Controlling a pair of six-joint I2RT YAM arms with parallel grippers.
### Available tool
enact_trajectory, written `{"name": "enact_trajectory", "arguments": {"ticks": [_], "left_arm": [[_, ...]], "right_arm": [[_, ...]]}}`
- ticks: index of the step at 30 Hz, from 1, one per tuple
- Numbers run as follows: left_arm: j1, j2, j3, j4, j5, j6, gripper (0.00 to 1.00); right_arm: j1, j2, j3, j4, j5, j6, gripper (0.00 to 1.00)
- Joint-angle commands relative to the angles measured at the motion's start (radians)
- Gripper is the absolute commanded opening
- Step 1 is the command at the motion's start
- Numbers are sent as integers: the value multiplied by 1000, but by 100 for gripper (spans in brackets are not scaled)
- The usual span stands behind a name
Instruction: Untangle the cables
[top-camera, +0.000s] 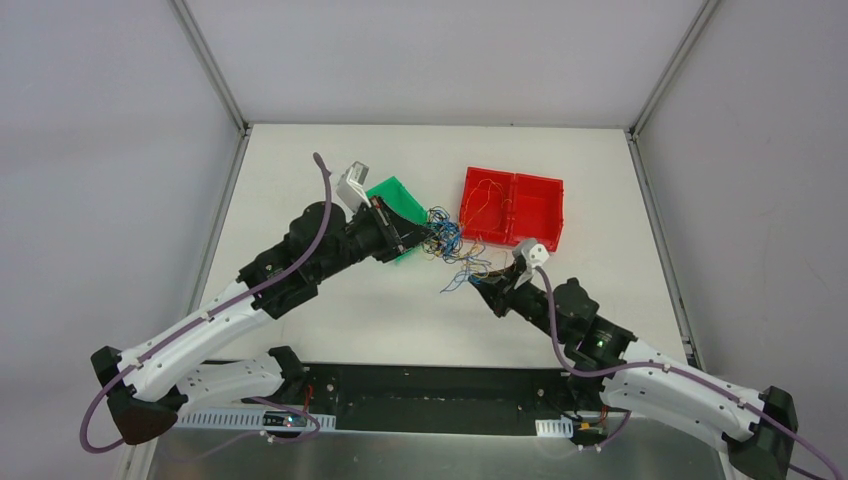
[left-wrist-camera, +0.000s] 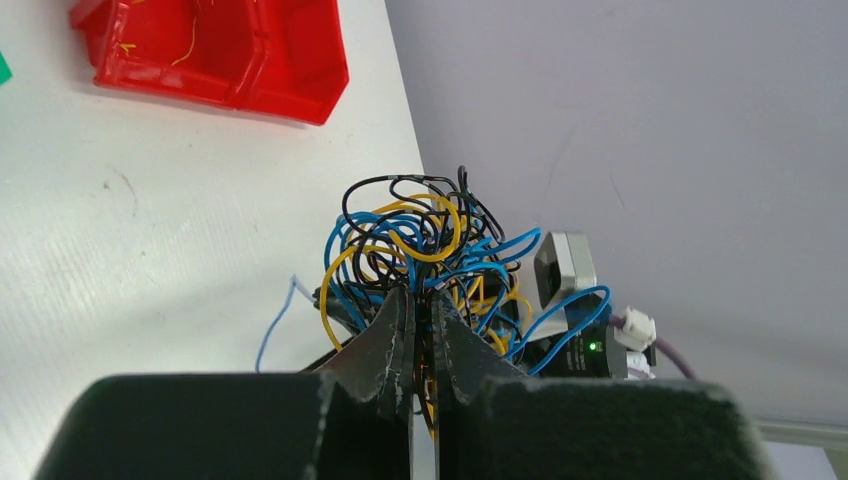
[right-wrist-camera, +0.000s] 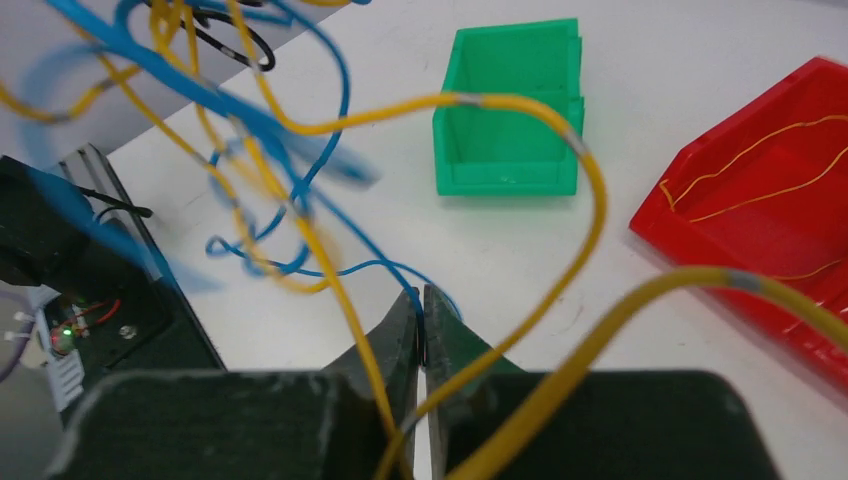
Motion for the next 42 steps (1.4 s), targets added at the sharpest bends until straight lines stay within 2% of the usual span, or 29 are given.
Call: {"name": "enact_trajectory", "arguments": {"ticks": [1,5,9,12,14,18,22,26,29,32,34,38,40,42], "left_arm": [[1,-23,35,35,12,1,0],[1,-111,4,32,-272,146,0],[1,-230,-99,28,-660,244,0],[1,-307,-200,32,-917,248,0],[2,-348,-257,35,-1054,244,0],[1,-403,-349,34,-1239,236,0],[1,-425,-409,34,-1362,228,0],[1,-430,-419,32,-1409,243,0],[1,-441,-422,29,-1438,260,0],[2,-472,-437,26,-1425,251,0],[1,-487,-447,28,-1385,240,0],[1,-485,-422,28,-1287,270,0],[2,-472,-406,29,-1254,295,0],[2,-456,-389,29,-1218,319,0]], "right_arm": [[6,-23,56,14,8,12,0],[5,-62,43,2,153,61,0],[4,-97,33,-22,473,136,0],[-8,-131,32,-72,761,198,0],[-23,-174,31,-119,893,244,0],[-54,-311,15,-212,1094,318,0],[-62,-496,-2,-273,1183,360,0],[-63,-595,-8,-310,1146,347,0],[-63,-571,23,-356,1177,374,0],[-62,-510,52,-384,1128,384,0],[-63,-483,58,-359,958,334,0],[-62,-375,66,-250,513,217,0],[-63,-272,90,-217,251,177,0],[-63,-140,144,-205,56,154,0]]}}
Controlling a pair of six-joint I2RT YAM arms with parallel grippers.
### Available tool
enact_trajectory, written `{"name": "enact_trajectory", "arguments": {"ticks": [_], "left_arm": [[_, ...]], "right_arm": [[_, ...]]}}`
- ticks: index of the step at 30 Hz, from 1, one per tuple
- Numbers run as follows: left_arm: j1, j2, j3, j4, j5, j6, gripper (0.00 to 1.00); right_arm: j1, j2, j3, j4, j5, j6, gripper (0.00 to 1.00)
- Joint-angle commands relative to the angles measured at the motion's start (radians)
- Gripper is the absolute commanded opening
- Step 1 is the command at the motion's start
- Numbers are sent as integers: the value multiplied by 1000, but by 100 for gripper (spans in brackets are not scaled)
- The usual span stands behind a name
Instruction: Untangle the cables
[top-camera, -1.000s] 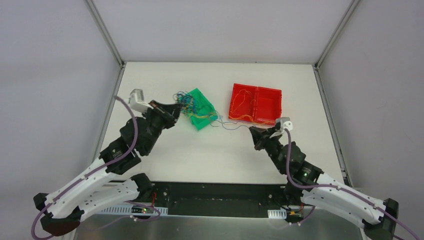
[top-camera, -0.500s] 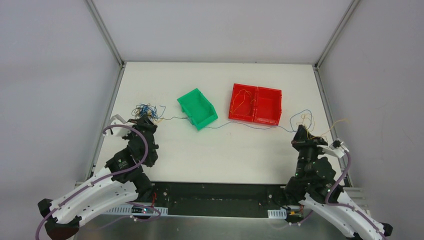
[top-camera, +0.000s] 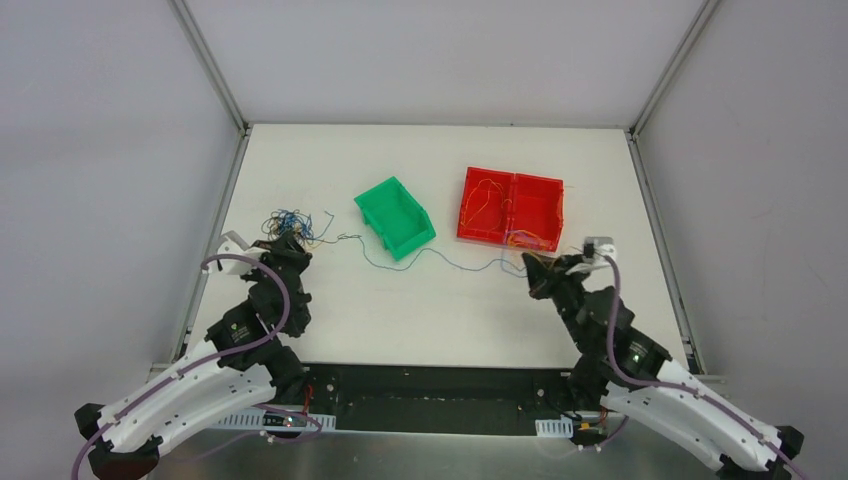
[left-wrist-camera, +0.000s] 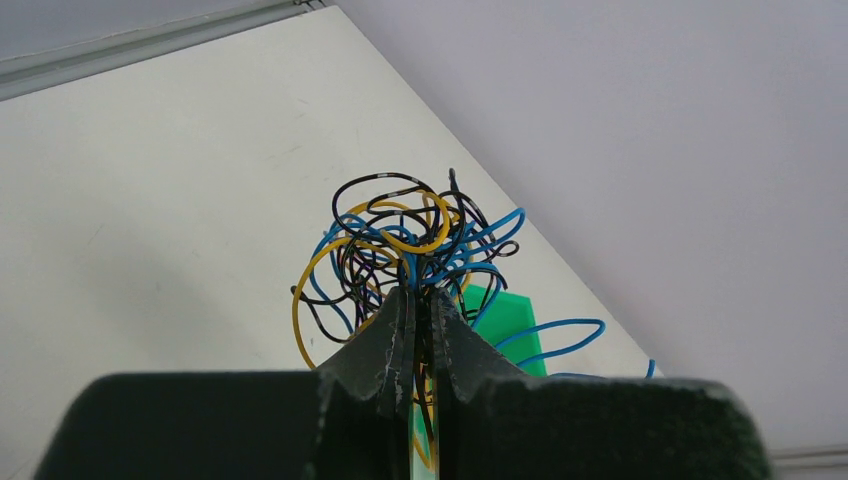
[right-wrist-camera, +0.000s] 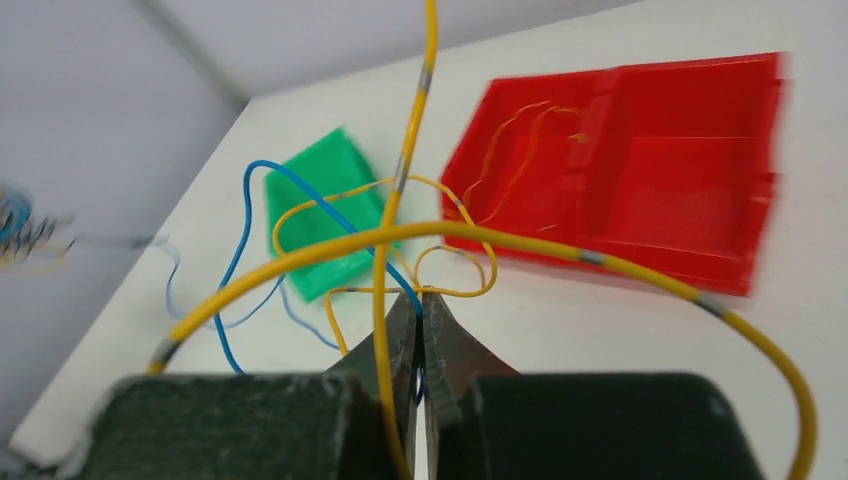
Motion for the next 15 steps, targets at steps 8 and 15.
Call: {"name": "enact_trajectory", "arguments": {"ticks": [8,15], "left_arm": [[2,28,74,89,393,191,0],[2,-12,8,270,629,295,0]], "right_arm": [[61,654,303,-54,-621,-138,0],[65,793,394,-198,-316,-85,0]]}}
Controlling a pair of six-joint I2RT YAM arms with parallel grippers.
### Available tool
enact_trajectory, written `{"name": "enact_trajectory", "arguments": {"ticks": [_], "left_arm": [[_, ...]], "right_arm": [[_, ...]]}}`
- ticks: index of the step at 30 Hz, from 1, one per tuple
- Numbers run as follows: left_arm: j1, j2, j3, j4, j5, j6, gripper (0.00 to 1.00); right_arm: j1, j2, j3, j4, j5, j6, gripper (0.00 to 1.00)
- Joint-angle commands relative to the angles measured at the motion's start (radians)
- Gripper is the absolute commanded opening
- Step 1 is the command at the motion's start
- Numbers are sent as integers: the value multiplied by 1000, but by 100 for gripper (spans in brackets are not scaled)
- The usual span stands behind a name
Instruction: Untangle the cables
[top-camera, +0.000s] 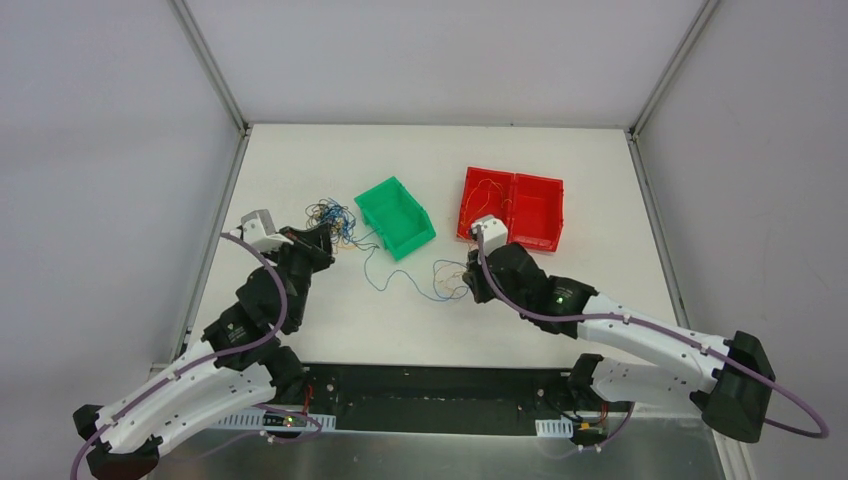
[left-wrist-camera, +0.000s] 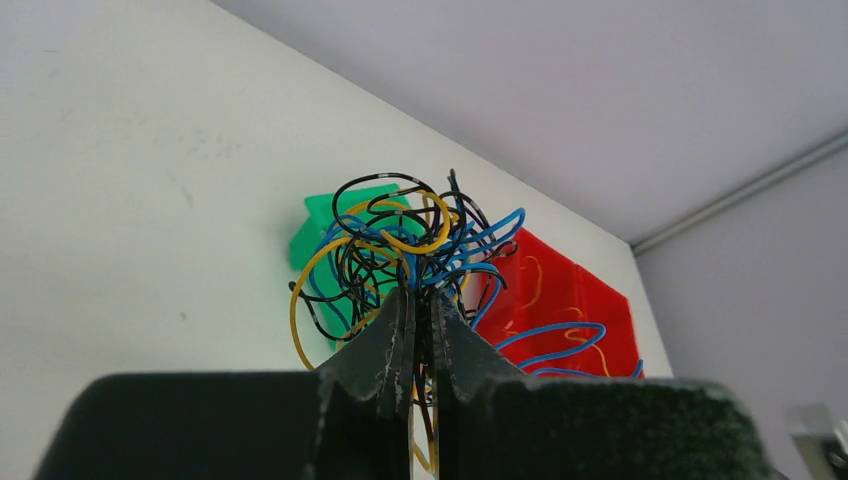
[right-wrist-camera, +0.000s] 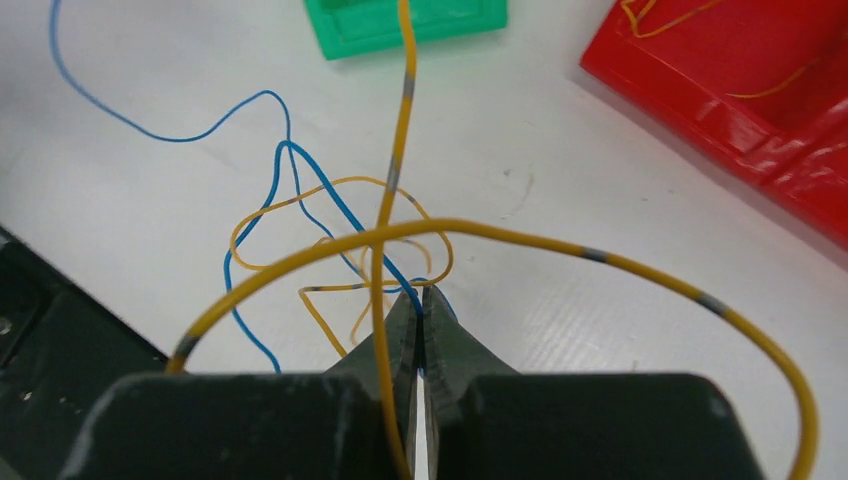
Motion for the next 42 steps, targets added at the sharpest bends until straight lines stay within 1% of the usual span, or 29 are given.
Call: {"name": "enact_trajectory", "arguments": {"ticks": [1,4,6,7,8,9,10,11,12,14,15,20,22,24,25,26,27,28,29,30,31,32,33,34,36,38,41,42], "left_arm": [[2,-27,-36,206,229,103,0],[2,-16,-39,233,288,118,0],[2,-5,-34,237,312,129,0],[2,1,-32,240,320,133,0],[2,7,-30,239,326,134,0],[1,14,-29,241,332,135,0],[2,20,-27,242,339,135,0],[2,25,-25,242,343,135,0],[1,30,-24,241,347,137,0],[2,34,-22,242,346,138,0],[1,33,-22,242,346,138,0],[2,22,-27,242,340,141,0],[1,18,-28,242,339,145,0],[2,16,-30,242,333,146,0],[2,16,-31,241,328,146,0],[2,15,-32,242,324,146,0],[2,15,-33,242,318,146,0],[2,13,-33,240,313,147,0],[1,10,-33,236,305,146,0],[2,8,-34,233,290,145,0],[1,6,-35,226,273,141,0],[1,3,-33,217,251,138,0],[2,1,-31,205,214,130,0],[1,-2,-25,179,161,110,0],[2,-11,-14,92,1,31,0],[1,-25,-20,51,-165,-31,0],[1,-56,-35,-15,-349,-102,0],[1,-74,-39,-28,-400,-116,0]], "right_arm": [[0,40,86,-84,155,18,0],[0,44,85,-73,124,16,0],[-1,39,81,-69,87,10,5],[-1,35,78,-64,61,5,10],[-1,31,75,-60,33,-1,16],[-1,29,72,-54,-2,-8,25],[-1,29,72,-49,-30,-12,38],[0,27,72,-47,-45,-13,49],[0,26,71,-46,-49,-12,58],[0,17,67,-44,-49,-13,69],[0,9,62,-39,-49,-11,72],[-1,-34,33,-10,-27,-6,78],[0,-41,28,-6,31,7,81],[-4,-34,31,-20,119,31,83],[-10,-25,36,-39,167,46,83],[-16,-21,42,-51,188,54,80],[-23,-19,45,-58,192,60,77],[-28,-21,44,-59,189,64,71],[-31,-25,43,-58,184,66,63],[-33,-29,40,-57,184,68,51],[-35,-32,38,-56,195,72,37],[-37,-35,38,-57,212,77,17],[-37,-42,39,-61,236,84,7],[-39,-51,37,-65,270,90,1],[-39,-85,29,-69,332,104,0],[-40,-146,9,-73,428,129,0],[-42,-279,-35,-108,667,203,0],[-45,-355,-54,-120,744,228,0]]}}
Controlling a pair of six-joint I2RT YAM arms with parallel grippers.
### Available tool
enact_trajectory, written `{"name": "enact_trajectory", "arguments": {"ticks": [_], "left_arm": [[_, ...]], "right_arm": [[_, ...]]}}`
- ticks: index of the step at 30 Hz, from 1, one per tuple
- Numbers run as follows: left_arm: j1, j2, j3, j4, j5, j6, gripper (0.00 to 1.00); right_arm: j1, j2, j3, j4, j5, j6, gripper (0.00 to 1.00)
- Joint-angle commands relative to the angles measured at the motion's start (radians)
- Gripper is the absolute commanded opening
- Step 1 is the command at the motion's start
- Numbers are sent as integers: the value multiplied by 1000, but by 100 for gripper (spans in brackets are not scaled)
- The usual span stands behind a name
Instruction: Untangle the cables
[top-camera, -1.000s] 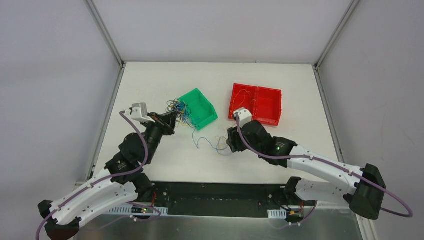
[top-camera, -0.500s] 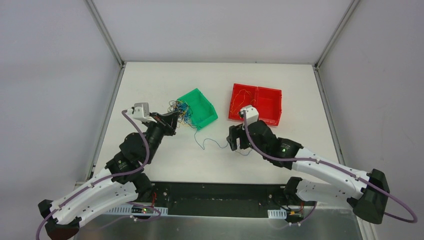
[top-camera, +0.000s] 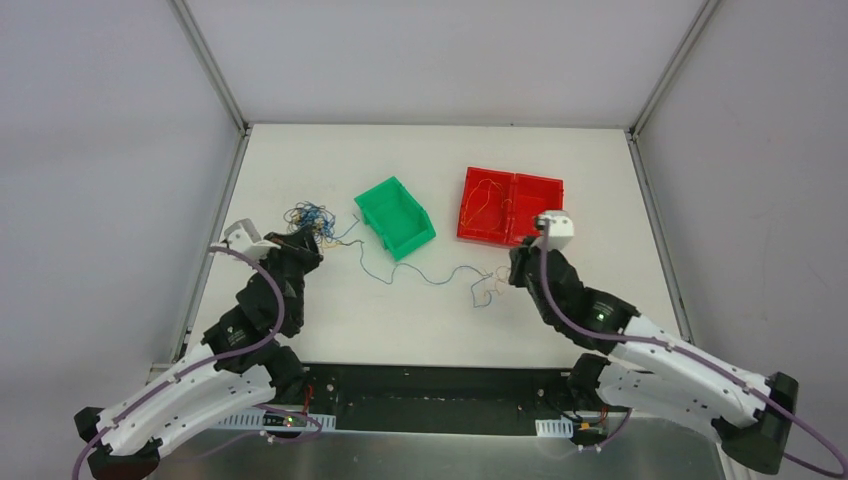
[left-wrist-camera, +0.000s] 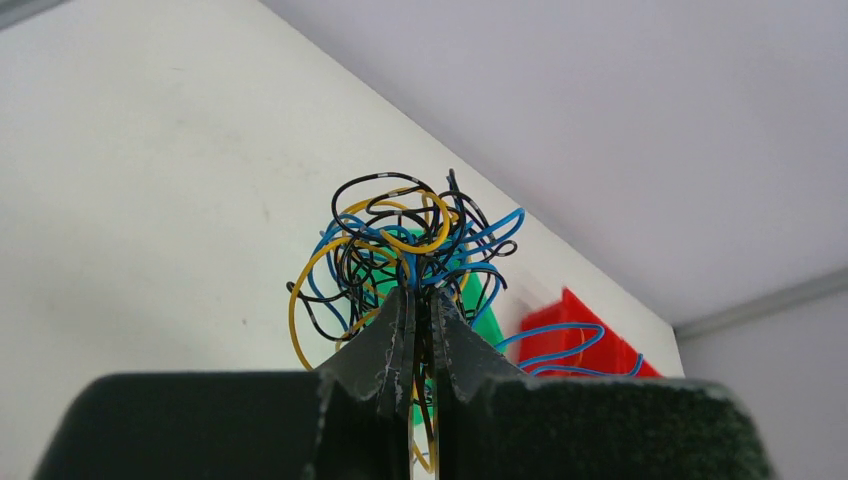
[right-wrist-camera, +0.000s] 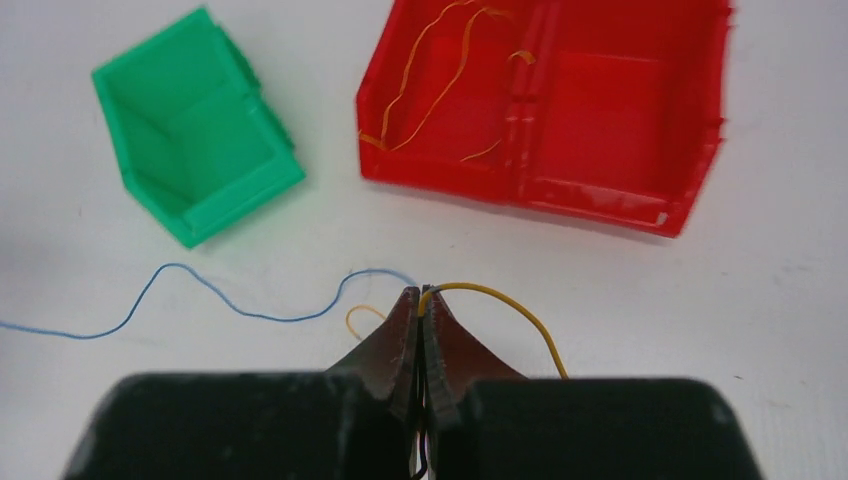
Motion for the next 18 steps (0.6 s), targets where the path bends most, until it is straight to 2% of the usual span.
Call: {"name": "enact_trajectory", "arguments": {"ticks": [1,6,8,10,12,15,18], "left_arm": [[2,-65,-8,-89,-353,-131,0],[1,-168,-46,-116,-443,-169,0],[1,-198,-62,-117,-436,-185,0],[1,-205,-69,-115,-377,-190,0],[0,-179,-49,-109,-282,-159,0],[1,-82,8,-63,-94,-6,0],[0,37,73,-39,142,131,4]], "right_arm": [[-10,-244,-59,-46,422,138,0],[-10,-609,-167,-90,726,269,0],[-11,-751,-198,-110,768,295,0],[-11,-864,-230,-77,720,259,0],[-11,-908,-264,15,621,174,0],[-11,-860,-257,79,424,93,0],[-10,-738,-218,89,319,69,0]]}}
